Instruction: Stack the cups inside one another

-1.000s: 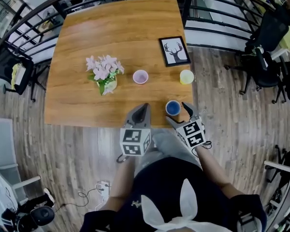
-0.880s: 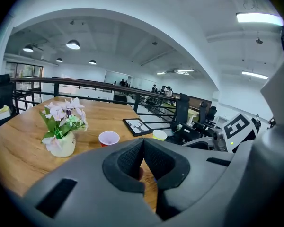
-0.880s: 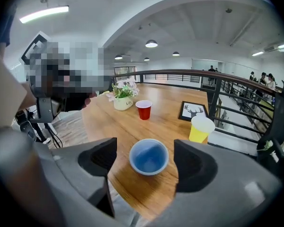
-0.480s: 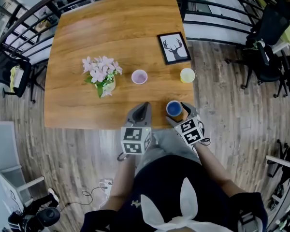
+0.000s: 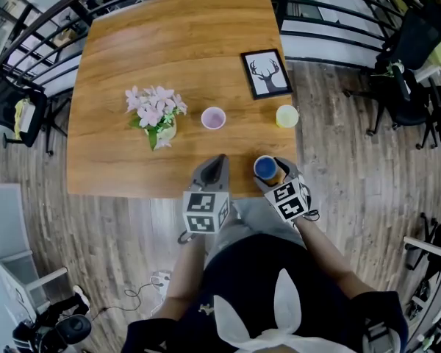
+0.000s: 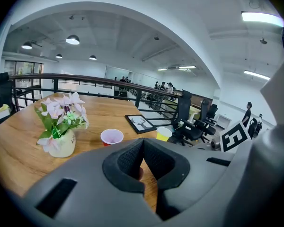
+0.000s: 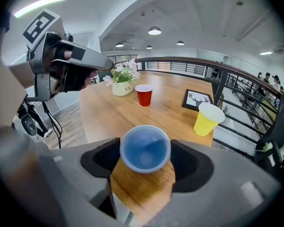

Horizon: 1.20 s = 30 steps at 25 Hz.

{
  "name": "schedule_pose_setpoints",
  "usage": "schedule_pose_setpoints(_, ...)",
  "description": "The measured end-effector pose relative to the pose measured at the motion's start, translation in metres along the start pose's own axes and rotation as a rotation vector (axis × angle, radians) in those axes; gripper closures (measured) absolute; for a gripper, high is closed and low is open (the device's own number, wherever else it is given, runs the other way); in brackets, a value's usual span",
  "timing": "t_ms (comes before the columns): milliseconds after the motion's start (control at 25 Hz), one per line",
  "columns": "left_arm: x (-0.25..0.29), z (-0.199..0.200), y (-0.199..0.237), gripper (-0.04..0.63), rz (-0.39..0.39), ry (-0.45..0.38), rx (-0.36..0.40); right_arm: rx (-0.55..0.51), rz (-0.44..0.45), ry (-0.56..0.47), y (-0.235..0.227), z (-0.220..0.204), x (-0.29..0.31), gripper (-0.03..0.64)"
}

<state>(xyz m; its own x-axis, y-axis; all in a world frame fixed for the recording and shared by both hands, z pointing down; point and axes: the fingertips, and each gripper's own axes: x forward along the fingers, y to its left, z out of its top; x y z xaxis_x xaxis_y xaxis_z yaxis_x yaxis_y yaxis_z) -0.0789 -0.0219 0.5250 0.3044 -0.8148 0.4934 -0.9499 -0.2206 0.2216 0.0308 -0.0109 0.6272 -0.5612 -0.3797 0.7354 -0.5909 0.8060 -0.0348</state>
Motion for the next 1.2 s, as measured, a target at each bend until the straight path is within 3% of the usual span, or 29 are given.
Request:
schedule_pose_setpoints(600, 0.003, 0.0, 0.003, 0.58, -0.002, 0.0, -0.012, -0.012, 0.0, -0.016, -0.005, 0.015, -0.008, 0.29)
schedule_pose_setpoints(1200, -0.002, 0.016, 0.009, 0.58, 0.01, -0.038, -0.009, -0.026, -0.061, -0.167, -0.033, 0.092, -0.045, 0.29)
